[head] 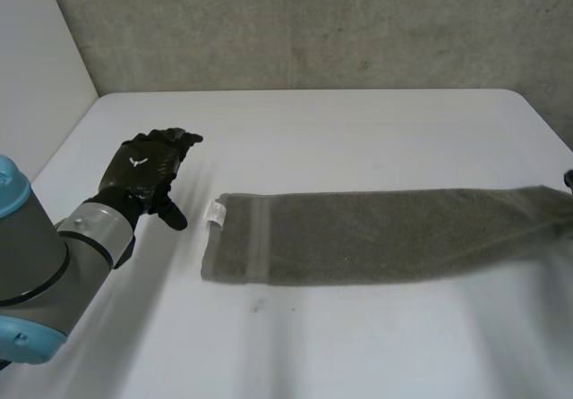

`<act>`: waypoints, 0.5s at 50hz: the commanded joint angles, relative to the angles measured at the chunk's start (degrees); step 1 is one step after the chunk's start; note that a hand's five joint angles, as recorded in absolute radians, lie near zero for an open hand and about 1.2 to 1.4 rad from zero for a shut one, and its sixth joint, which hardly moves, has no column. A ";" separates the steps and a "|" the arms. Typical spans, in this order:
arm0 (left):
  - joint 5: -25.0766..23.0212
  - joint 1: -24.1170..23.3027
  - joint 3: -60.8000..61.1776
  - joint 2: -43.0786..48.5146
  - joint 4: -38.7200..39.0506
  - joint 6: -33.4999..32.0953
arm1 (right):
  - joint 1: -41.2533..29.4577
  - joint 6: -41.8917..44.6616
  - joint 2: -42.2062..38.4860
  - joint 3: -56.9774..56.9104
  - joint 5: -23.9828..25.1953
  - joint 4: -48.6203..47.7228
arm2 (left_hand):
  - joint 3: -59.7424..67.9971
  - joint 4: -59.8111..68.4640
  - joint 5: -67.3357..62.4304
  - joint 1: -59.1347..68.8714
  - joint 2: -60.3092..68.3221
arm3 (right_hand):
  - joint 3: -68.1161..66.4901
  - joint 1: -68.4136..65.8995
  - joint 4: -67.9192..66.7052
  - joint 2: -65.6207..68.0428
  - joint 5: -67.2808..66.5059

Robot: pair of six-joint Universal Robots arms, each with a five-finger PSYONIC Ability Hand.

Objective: Fold the towel.

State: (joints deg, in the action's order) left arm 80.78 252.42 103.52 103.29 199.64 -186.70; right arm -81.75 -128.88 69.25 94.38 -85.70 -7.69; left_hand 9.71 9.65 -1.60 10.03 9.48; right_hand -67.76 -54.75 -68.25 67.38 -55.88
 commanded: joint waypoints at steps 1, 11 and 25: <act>0.26 0.00 0.11 -0.80 -0.04 0.02 | -15.07 -11.46 0.98 -5.24 4.65 -0.75 | 0.29 0.35 1.60 -0.03 0.52 | -12.24 -25.25 -11.75 12.62 -14.12; 0.44 0.09 0.11 -0.89 0.05 0.10 | -45.31 -14.73 -8.93 -13.50 11.17 -6.54 | 0.29 0.35 1.60 -0.03 0.52 | -12.24 -25.25 -11.75 12.62 -14.12; 0.44 0.09 0.19 -0.72 0.05 0.10 | -58.18 -15.35 -22.93 -20.02 10.55 -6.81 | 0.29 0.35 1.60 -0.03 0.52 | -12.24 -25.25 -11.75 12.62 -14.12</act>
State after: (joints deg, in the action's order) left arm 81.22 252.57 103.67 102.46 199.69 -186.59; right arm -137.54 -143.97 50.16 75.71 -74.22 -14.68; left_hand 9.71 9.59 -1.59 10.03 9.47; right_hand -68.06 -56.12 -68.46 67.72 -56.93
